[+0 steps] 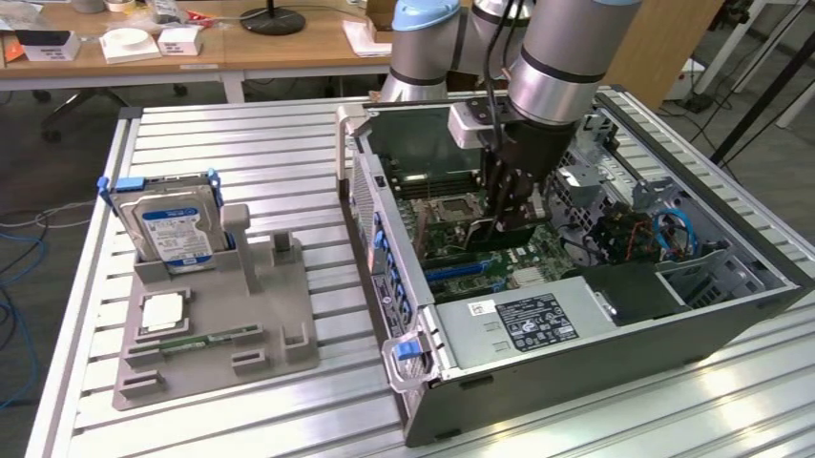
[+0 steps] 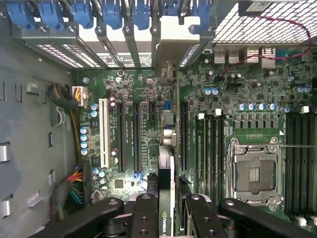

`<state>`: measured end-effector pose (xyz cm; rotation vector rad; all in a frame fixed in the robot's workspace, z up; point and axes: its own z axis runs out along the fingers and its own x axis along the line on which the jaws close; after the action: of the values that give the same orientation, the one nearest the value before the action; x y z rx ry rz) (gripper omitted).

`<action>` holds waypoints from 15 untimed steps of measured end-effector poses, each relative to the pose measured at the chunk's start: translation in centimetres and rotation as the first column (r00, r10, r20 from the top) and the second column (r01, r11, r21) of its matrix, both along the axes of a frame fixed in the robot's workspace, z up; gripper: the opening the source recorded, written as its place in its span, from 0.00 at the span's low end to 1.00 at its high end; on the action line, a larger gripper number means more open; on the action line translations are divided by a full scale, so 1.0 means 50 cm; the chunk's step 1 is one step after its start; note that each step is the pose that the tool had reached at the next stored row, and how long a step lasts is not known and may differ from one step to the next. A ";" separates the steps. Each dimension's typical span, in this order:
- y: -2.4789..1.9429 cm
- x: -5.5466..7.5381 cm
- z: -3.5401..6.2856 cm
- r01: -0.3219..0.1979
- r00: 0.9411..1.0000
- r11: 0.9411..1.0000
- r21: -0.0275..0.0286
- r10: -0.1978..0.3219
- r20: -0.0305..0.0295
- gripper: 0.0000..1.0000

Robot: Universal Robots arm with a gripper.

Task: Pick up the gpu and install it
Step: 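Insert the gpu into the slot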

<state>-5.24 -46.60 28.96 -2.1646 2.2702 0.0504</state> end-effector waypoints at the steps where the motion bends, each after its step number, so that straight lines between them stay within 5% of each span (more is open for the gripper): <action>1: 0.0000 0.000 0.000 0.000 1.000 1.000 0.000 0.000 0.000 0.26; 15: 0.0000 0.000 0.000 0.000 1.000 1.000 0.000 0.000 0.000 0.26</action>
<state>-5.25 -46.60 28.96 -2.1647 2.2704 0.0504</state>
